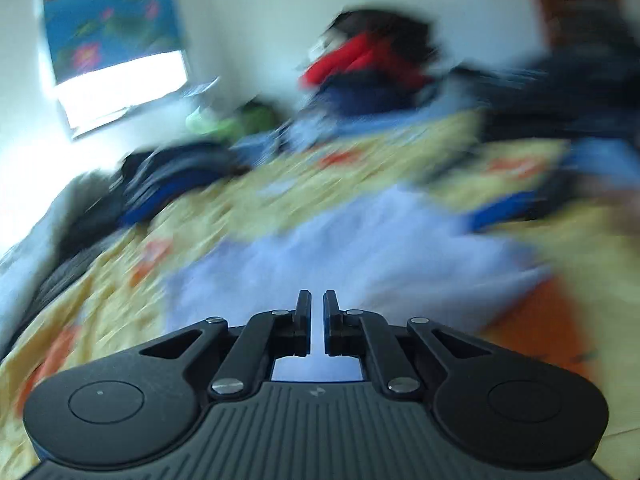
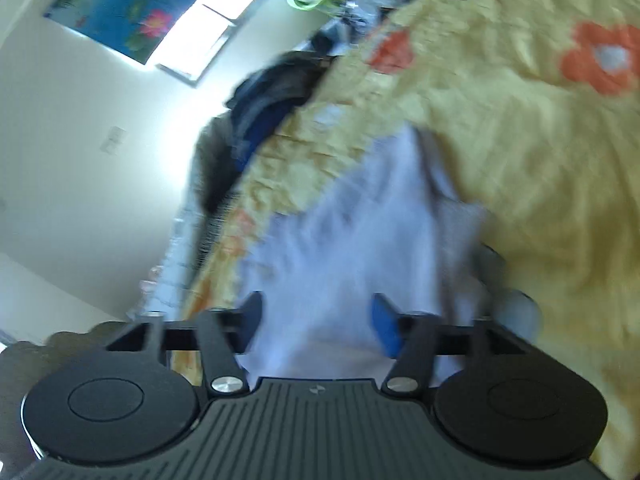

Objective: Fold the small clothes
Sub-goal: 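Open both grippers and lift them off the folded shirt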

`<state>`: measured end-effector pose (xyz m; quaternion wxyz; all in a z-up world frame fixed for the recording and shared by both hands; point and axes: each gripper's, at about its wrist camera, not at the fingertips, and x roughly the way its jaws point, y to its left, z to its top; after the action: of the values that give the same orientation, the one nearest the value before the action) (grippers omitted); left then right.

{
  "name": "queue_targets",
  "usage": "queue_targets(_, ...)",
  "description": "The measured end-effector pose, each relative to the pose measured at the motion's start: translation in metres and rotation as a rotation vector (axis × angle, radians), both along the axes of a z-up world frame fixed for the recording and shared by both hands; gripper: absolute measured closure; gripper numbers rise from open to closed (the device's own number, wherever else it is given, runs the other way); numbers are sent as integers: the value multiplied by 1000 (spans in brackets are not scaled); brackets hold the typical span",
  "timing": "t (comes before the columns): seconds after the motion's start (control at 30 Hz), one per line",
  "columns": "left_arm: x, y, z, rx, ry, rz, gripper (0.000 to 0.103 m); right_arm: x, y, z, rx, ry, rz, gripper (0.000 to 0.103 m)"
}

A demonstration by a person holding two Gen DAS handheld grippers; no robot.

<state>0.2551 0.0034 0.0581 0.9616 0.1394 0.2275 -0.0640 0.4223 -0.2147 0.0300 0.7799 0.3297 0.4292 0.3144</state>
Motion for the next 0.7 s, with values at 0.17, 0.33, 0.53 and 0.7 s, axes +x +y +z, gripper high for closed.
queue_targets(0.17, 13, -45, -27, 59, 45, -87, 95, 63, 40, 9, -163, -12, 43, 30)
queue_targets(0.33, 26, -32, -45, -77, 130, -27, 96, 110, 35, -27, -247, 78, -18, 39)
queue_targets(0.53, 29, -21, -35, -168, 180, -5, 95, 98, 52, -10, -394, 19, -1, 44)
queue_targets(0.7, 17, 13, -6, -190, 80, 63, 95, 51, 69, 13, -189, -28, 137, 29)
